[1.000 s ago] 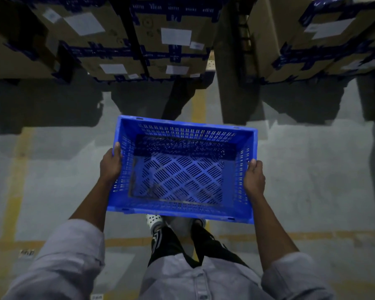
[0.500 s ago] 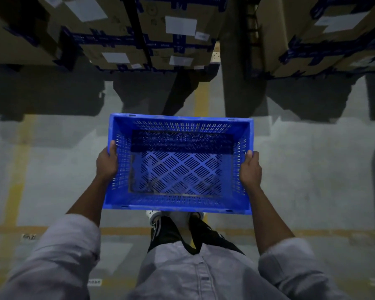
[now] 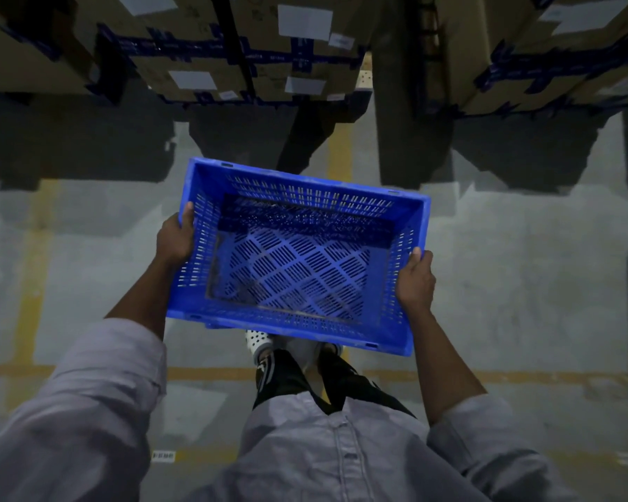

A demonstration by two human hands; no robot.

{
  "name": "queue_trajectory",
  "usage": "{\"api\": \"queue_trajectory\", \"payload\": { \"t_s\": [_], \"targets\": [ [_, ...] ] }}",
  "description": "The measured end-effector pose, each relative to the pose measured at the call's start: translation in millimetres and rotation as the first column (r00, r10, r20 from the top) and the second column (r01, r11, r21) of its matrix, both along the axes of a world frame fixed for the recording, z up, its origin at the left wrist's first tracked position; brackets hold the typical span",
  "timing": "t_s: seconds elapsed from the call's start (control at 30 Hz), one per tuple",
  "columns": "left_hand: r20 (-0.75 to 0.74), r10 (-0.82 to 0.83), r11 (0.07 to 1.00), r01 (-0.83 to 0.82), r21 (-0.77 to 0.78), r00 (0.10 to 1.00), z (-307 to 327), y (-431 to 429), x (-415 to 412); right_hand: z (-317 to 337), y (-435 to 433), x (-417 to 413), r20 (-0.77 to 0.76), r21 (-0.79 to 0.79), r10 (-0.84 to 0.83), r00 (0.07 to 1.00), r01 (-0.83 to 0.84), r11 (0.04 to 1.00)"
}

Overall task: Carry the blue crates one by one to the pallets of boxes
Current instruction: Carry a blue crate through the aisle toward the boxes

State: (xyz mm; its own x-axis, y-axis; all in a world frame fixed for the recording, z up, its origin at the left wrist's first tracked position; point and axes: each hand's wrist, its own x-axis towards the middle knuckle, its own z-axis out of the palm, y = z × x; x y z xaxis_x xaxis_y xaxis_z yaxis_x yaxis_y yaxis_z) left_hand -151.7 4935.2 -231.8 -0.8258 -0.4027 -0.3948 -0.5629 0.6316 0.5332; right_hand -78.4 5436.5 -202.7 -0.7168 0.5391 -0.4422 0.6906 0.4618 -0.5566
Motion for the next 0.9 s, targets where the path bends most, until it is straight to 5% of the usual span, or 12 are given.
{"api": "queue_trajectory", "payload": {
  "t_s": [0.9],
  "targets": [
    [-0.04,0.228,0.971,-0.224,0.088,0.973,-8.0,41.8,78.9,0.3,38.1,-76.6,0.007,0.112,0.271,0.962,-0.27,0.956]
  ]
}}
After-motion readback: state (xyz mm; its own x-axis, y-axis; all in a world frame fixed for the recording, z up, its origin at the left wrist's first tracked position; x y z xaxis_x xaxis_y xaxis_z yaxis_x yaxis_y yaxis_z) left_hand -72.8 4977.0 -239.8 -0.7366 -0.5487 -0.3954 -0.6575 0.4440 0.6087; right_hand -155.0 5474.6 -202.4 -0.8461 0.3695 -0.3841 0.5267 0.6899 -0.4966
